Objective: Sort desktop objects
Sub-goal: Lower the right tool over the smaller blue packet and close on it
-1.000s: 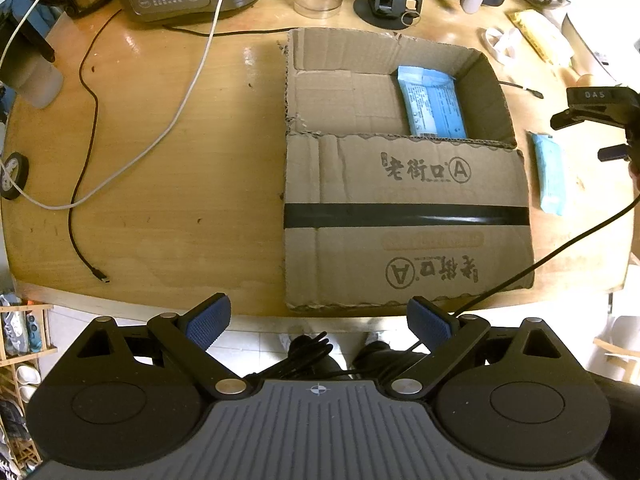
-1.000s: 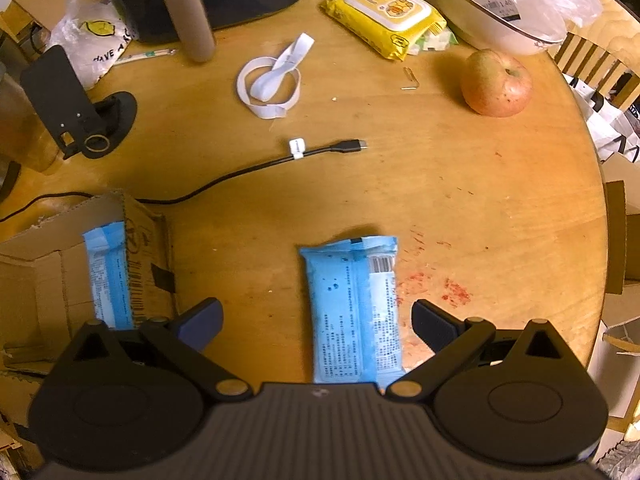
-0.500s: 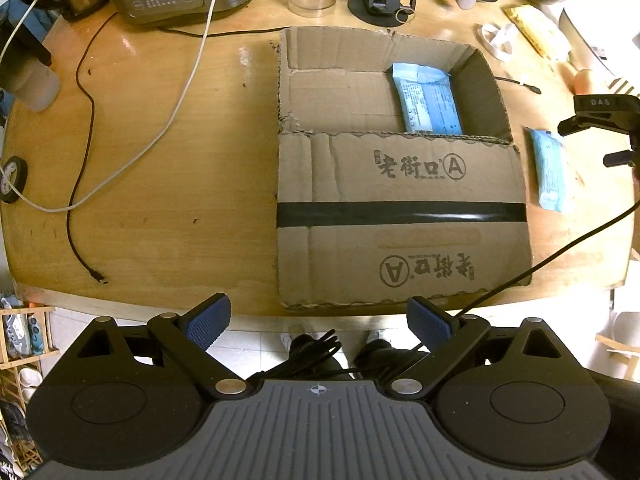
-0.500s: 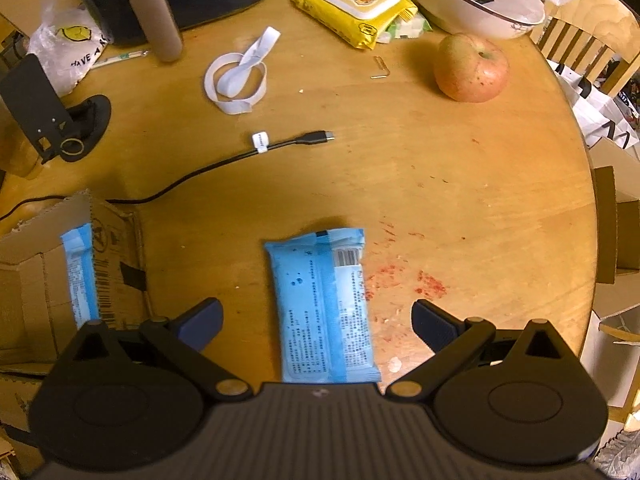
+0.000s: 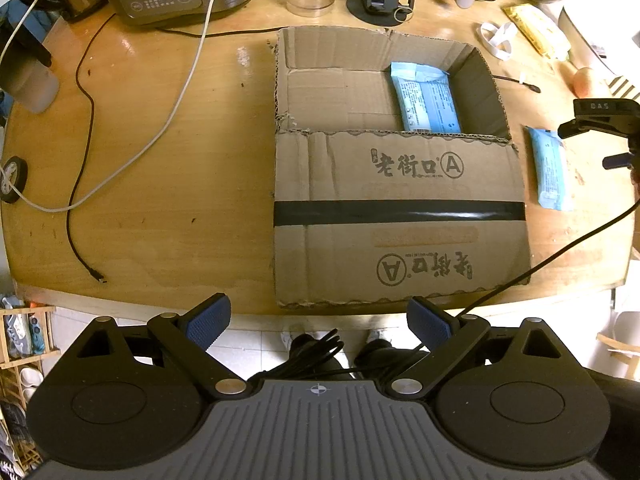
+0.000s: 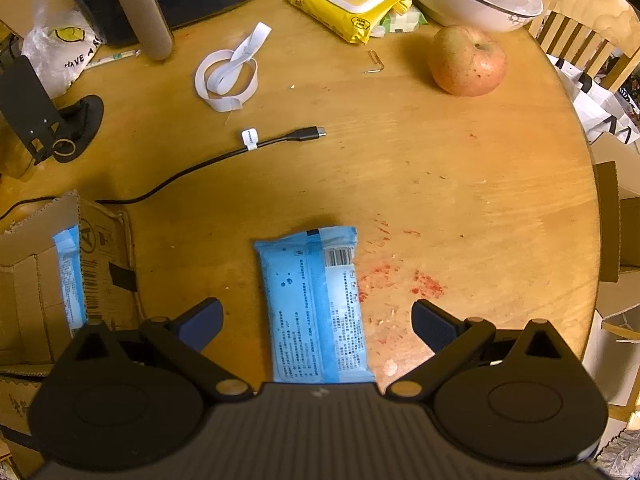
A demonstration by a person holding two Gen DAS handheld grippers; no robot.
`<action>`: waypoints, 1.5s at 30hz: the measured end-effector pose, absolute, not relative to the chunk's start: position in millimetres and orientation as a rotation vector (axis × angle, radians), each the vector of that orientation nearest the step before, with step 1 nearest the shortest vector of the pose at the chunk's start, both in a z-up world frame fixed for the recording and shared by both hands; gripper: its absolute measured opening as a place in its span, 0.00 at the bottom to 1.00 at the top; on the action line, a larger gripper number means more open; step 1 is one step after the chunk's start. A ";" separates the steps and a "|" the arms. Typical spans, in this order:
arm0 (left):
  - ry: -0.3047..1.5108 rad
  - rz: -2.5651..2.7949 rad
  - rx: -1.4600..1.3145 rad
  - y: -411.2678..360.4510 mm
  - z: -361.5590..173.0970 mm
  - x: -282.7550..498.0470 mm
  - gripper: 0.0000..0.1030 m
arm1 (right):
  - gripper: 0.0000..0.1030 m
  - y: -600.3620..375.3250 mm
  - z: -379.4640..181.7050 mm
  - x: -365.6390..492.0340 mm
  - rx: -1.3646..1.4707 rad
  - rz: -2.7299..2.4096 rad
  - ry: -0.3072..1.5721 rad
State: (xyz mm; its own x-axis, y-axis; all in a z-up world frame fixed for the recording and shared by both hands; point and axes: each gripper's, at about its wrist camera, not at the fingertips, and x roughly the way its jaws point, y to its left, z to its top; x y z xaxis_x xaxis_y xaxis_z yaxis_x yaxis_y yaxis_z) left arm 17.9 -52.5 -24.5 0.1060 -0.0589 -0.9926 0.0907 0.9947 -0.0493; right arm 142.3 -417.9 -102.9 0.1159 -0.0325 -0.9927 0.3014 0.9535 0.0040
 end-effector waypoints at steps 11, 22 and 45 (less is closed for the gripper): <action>1.462 -0.098 0.018 -51.1 -24.4 16.9 0.94 | 1.00 -416.6 -131.4 143.7 0.208 -0.235 1.467; 1.464 -0.088 0.017 -49.9 -23.9 16.6 0.94 | 1.00 -413.7 -161.3 142.3 0.208 -0.210 1.493; 1.473 -0.097 0.025 -52.0 -26.0 18.6 0.94 | 1.00 -408.2 -179.3 135.8 0.191 -0.207 1.509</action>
State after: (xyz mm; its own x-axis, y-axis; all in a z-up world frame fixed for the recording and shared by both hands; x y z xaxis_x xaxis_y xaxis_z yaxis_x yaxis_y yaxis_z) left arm 18.6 -52.0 -26.0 0.0949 -0.0500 -0.9942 0.0806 0.9958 -0.0424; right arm 135.8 -408.2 -179.3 0.0511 -0.0165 -0.9986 0.2527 0.9675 -0.0030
